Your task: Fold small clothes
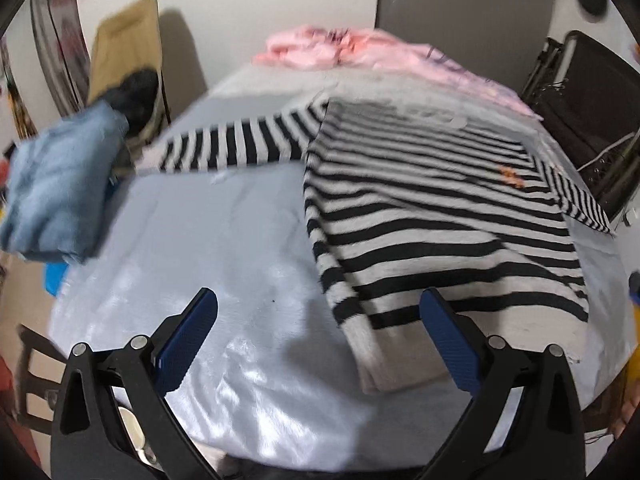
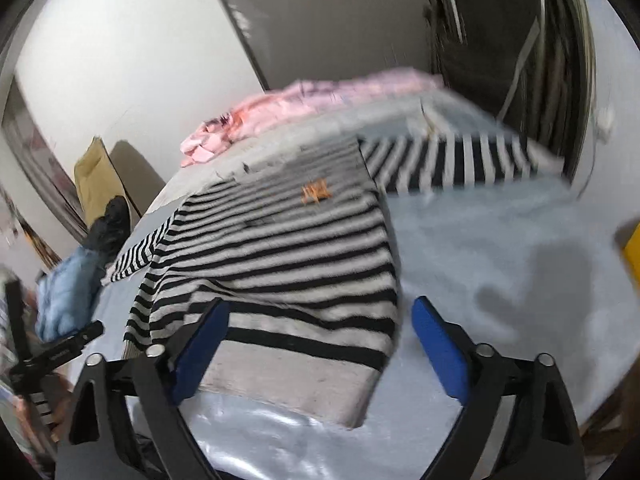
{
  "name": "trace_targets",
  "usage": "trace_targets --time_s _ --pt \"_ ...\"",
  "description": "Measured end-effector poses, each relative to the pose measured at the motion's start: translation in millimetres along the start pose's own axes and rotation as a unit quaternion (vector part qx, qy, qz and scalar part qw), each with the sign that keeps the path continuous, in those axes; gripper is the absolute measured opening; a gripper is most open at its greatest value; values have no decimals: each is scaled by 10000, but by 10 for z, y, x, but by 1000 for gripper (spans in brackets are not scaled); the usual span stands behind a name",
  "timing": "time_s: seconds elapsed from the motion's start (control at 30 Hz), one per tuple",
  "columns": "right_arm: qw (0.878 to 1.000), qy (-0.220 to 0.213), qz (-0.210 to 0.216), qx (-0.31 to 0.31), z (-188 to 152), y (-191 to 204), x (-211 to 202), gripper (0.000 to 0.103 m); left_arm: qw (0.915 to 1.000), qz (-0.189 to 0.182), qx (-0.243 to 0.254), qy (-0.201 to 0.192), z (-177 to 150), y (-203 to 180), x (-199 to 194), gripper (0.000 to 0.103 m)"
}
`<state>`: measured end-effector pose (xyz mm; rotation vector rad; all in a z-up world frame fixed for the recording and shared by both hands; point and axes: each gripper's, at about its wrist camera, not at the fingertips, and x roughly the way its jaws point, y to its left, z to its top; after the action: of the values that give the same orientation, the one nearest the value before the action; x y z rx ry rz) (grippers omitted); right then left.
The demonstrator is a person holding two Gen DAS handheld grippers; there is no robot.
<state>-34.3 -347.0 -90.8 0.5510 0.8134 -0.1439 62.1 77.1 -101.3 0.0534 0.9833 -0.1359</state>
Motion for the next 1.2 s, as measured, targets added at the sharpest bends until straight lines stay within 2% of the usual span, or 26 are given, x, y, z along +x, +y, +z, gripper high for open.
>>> trace_targets --time_s 0.1,0.17,0.27,0.3,0.33,0.37,0.4,0.43,0.47,0.5,0.53,0.63,0.67,0.7,0.77,0.8,0.83,0.87,0.9,0.97,1.0,1.07,1.13,1.2 --pt "9986 429 223 207 -60 -139 289 72 9996 -154 -31 218 27 20 219 99" --pt "9975 682 186 56 -133 -75 497 67 9994 -118 104 295 39 -32 331 99" --pt "9965 812 9 -198 -243 33 660 63 9985 -227 197 460 46 -110 486 98" --pt "9962 821 -66 -279 -252 56 690 52 9979 -293 202 533 48 -129 544 91" --pt "9955 844 -150 -394 -269 91 728 44 9973 -332 199 624 54 -146 605 77" --pt "9949 840 -236 -497 -281 119 753 30 9967 -353 199 701 46 -151 646 71" --pt "9945 801 -314 -600 -299 156 753 24 9957 -396 176 824 37 -155 711 55" --pt "9943 803 -307 -638 -278 156 748 22 9947 -433 154 918 21 -150 755 40" --pt "9937 815 -321 -702 -269 167 738 19 9951 -411 171 879 8 -148 762 38" --pt "9929 849 -332 -763 -257 173 741 17 9956 -353 248 837 -3 -153 748 22" --pt "9911 953 -340 -870 -253 160 727 16 9951 -343 355 858 -25 -149 725 19" --pt "9857 1194 -393 -1118 -276 116 679 17 9951 -105 431 886 -89 -37 668 21" --pt "9838 1180 -515 -1250 -270 146 644 23 9952 -52 449 867 -93 -13 631 22" --pt "9824 1044 -709 -1376 -235 200 568 26 9957 -17 497 788 -85 2 549 22" --pt "9838 600 -809 -1481 -120 299 413 29 9962 149 759 396 -8 -86 315 21" --pt "9850 475 -666 -1522 -64 379 364 30 9953 219 929 137 59 -181 194 29" --pt "9854 448 -503 -1564 -24 456 359 30 9939 161 1088 -86 134 -297 86 48" --pt "9853 456 -301 -1620 11 566 384 30 9927 47 1184 -231 204 -407 16 59" --pt "9845 479 -122 -1682 22 683 430 30 9914 -66 1256 -354 271 -524 -34 75" --pt "9779 694 179 -1963 -39 975 654 27 9865 -259 1500 -606 393 -826 -32 77" --pt "9754 786 186 -2050 -77 1047 749 25 9847 -274 1600 -636 414 -937 25 77" --pt "9697 1109 222 -2164 -219 1174 957 25 9832 -272 1759 -409 413 -1093 250 77" --pt "9630 1540 329 -2186 -396 1176 1109 26 9811 -216 1918 134 293 -1135 603 76" --pt "9621 1466 363 -2270 -493 1148 1046 26 9796 -77 1915 610 124 -1049 878 73"
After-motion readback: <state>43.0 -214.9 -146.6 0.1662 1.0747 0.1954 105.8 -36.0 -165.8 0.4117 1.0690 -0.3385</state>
